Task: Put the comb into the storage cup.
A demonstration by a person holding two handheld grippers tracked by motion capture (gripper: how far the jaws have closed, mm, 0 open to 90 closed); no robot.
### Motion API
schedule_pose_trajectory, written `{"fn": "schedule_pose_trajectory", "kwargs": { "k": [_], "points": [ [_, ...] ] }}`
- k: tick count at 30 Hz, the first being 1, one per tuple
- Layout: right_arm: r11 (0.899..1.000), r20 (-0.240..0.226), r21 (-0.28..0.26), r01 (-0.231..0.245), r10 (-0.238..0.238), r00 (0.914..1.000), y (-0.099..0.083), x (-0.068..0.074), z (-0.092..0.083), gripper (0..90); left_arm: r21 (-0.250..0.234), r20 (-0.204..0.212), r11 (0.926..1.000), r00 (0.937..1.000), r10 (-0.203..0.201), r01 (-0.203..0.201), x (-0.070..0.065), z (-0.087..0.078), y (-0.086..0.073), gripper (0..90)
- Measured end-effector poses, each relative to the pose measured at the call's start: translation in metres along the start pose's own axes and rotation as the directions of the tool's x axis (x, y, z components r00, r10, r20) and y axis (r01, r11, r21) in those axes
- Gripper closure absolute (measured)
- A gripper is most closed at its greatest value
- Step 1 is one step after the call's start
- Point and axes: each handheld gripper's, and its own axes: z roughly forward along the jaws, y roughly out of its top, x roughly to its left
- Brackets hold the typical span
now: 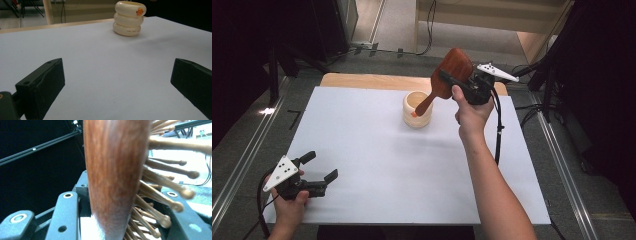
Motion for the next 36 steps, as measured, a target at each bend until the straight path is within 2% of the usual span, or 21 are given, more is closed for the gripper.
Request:
{"fn": "schedule_pose_trajectory", "kwargs": {
  "k": [18, 27, 36],
  "points": [
    [1.0, 0.035, -0.018, -0.002, 0.002, 0.9994, 0.012, -0.008, 0.019, 52.4, 0.002, 0.006, 0.9999, 0.9999, 0.011, -0.011, 0.0, 0.001, 0.0, 0.0],
    [0.999, 0.059, -0.02, -0.038, 0.039, 0.9975, 0.008, -0.017, 0.029, 52.4, 0.001, 0.009, 0.9999, 0.9999, 0.014, -0.014, -0.001, 0.001, 0.0, 0.0],
    [0.999, 0.093, -0.017, -0.034, 0.035, 0.995, 0.001, -0.023, 0.04, 52.4, 0.005, 0.011, 0.9998, 0.9998, 0.019, -0.019, -0.001, 0.001, 0.0, 0.0]
  ]
}}
